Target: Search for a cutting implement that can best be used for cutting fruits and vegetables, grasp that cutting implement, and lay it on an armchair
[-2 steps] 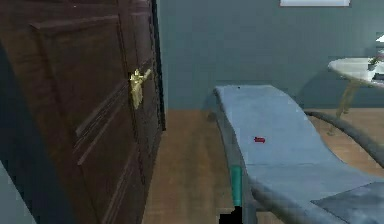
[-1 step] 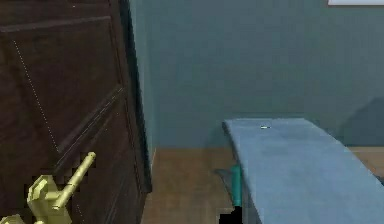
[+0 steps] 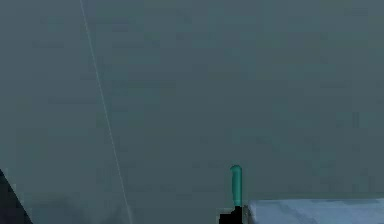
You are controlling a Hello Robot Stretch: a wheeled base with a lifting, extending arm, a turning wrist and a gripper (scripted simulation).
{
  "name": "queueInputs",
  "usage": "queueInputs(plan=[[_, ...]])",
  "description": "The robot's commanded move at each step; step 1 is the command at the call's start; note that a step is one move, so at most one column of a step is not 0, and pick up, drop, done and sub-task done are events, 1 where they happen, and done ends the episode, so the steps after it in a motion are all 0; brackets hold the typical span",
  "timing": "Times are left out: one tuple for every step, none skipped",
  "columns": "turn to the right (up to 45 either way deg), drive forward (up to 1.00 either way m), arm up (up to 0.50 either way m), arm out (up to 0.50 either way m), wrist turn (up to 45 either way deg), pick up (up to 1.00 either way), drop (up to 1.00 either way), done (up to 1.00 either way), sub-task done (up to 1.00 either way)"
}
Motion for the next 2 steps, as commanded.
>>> queueInputs(plan=[[-6.0,0.0,0.0,0.0,0.0,0.0,0.0,0.0,0.0],[0.0,0.1,0.0,0.0,0.0,0.0,0.0,0.0,0.0]])
